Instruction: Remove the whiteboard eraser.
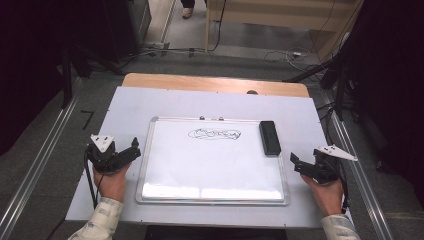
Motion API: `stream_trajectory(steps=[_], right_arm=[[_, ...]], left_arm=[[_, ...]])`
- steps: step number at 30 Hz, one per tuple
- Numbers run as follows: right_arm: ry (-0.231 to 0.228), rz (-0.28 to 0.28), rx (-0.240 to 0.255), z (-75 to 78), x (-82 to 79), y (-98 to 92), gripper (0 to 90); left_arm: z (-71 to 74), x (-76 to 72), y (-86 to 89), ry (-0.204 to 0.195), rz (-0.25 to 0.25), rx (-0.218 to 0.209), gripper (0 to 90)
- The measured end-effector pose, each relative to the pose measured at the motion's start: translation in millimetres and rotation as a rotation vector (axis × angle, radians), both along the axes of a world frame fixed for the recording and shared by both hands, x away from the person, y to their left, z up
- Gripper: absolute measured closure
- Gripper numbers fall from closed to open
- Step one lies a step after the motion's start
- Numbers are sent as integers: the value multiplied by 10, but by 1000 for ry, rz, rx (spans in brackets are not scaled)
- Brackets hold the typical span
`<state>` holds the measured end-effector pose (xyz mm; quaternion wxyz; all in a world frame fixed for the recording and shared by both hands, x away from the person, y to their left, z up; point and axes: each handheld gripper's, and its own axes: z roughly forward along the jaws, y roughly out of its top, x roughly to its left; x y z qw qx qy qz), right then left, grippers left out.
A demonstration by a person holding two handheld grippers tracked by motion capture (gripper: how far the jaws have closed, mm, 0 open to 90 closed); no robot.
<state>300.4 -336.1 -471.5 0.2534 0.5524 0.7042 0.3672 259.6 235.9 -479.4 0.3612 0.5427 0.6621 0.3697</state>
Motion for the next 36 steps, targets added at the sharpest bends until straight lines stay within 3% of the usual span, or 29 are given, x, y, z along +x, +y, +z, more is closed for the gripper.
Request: stream_trajectory(steps=[14,36], right_arm=[[-19,15,-2,39,26,158,101],[-23,39,8,38,272,427,111]], left_arm=[[-19,2,0,10,1,7,43],[-32,17,-10,18,-6,5,43]])
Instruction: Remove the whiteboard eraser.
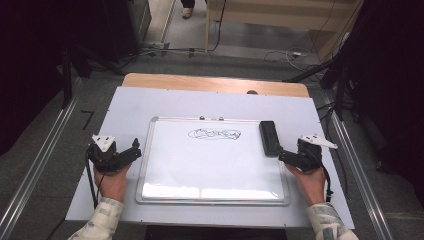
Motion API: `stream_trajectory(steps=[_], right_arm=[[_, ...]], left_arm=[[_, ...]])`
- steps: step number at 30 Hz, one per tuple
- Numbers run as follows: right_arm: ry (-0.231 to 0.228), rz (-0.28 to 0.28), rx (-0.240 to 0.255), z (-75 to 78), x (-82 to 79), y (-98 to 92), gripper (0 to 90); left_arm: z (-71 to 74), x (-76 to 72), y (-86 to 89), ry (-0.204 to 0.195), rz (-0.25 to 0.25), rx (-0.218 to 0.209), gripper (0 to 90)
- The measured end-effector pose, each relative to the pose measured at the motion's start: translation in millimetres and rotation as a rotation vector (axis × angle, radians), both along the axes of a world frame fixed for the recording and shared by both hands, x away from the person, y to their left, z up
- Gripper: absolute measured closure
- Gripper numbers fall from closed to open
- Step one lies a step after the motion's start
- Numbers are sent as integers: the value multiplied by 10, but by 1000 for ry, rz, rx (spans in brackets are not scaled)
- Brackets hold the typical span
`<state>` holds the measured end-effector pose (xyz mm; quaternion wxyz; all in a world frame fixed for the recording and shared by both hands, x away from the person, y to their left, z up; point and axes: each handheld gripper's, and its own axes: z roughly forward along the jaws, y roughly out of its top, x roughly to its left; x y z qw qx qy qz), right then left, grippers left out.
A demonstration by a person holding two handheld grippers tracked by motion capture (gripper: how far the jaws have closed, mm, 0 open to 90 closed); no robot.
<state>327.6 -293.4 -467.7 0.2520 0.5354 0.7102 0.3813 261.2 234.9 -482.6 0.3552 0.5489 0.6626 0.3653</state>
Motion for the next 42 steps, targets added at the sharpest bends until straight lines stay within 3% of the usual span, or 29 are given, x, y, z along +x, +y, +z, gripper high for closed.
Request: stream_trajectory(steps=[14,27,31,37,42], right_arm=[[-7,-13,-4,-9,164,187,118],[7,-27,-31,-85,431,454,130],[18,-36,-25,-116,506,488,165],[22,-53,-56,-140,595,547,245],[56,-72,-56,-192,649,539,269]], left_arm=[[-4,7,1,0,0,2,43],[0,1,11,-2,-3,3,43],[1,1,16,-5,-3,2,43],[-3,6,18,-4,-2,4,43],[0,6,28,-4,-1,2,43]])
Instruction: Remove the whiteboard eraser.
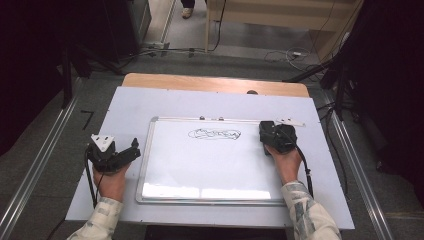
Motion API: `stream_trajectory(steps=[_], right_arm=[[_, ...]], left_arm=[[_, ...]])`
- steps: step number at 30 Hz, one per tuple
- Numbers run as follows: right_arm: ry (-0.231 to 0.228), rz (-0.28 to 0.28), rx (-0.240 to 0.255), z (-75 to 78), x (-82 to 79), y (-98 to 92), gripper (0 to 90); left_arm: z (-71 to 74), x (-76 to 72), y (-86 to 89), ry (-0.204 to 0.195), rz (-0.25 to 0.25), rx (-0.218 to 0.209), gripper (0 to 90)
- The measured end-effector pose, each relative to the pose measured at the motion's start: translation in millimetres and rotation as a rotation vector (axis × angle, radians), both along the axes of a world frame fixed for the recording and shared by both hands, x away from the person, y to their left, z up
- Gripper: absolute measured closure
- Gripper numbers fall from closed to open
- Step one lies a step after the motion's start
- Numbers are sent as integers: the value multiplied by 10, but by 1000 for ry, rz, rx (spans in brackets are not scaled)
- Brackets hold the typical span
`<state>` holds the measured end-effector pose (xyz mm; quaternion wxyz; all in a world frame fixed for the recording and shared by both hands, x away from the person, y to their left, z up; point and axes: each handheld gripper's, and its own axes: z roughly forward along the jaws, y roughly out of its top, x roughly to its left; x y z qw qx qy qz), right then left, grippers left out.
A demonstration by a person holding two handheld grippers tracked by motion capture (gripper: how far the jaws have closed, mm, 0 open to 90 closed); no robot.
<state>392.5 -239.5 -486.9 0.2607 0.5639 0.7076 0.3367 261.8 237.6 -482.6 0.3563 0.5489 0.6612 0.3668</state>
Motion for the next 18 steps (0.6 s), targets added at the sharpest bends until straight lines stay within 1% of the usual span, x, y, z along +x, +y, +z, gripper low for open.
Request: stream_trajectory(steps=[2,7,9,10,13,18], right_arm=[[-5,0,-10,-3,2,6,279],[14,-2,-9,-23,34,28,284],[21,-3,-24,-35,40,48,285],[16,1,-28,-38,42,49,288],[26,-3,-22,-40,46,44,290],[21,-2,-25,-40,38,58,333]], left_arm=[[0,0,0,1,0,0,43],[-2,3,-9,-1,-2,3,43],[-2,1,-5,2,-3,1,43],[-3,0,-3,2,-3,1,43],[-6,4,2,2,-3,0,43],[-11,10,-13,8,-4,1,42]])
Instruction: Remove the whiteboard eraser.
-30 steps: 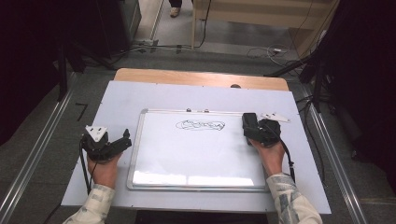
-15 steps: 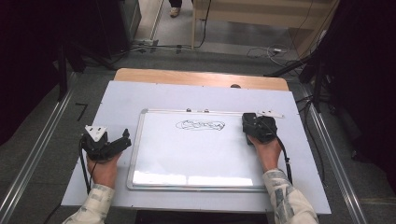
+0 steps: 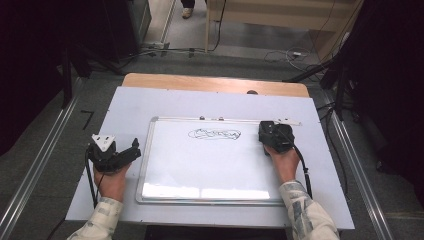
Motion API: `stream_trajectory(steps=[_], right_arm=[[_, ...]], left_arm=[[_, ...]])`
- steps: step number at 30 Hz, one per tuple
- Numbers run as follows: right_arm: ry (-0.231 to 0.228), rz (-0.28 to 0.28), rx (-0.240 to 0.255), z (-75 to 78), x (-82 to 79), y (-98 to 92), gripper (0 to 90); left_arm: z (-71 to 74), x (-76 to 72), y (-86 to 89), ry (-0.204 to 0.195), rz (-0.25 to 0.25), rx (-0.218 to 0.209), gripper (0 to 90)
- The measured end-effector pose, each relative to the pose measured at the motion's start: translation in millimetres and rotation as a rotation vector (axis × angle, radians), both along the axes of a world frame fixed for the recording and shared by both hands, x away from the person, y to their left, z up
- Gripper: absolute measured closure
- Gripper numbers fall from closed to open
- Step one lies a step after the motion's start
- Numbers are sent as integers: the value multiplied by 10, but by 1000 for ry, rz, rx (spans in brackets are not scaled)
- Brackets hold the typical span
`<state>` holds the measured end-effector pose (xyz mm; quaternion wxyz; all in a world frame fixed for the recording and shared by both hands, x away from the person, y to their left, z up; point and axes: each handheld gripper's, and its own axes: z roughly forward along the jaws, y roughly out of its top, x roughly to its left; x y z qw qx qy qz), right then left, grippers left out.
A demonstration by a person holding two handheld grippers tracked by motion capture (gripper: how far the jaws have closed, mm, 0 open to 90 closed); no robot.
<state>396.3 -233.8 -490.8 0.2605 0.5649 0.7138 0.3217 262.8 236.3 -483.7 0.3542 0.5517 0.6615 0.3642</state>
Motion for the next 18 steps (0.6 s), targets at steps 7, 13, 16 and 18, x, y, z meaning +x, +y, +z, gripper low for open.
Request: stream_trajectory(steps=[7,13,16,18], right_arm=[[21,-28,13,6,21,0,339],[22,-29,-30,-35,29,75,342],[23,-33,-24,-38,31,74,357],[24,-32,-14,-38,37,60,357]], left_arm=[[-7,11,-9,0,-2,-2,43],[-10,9,-9,3,-4,-1,43],[-12,8,-7,5,-4,-2,43],[-13,10,-9,6,-5,-2,43]])
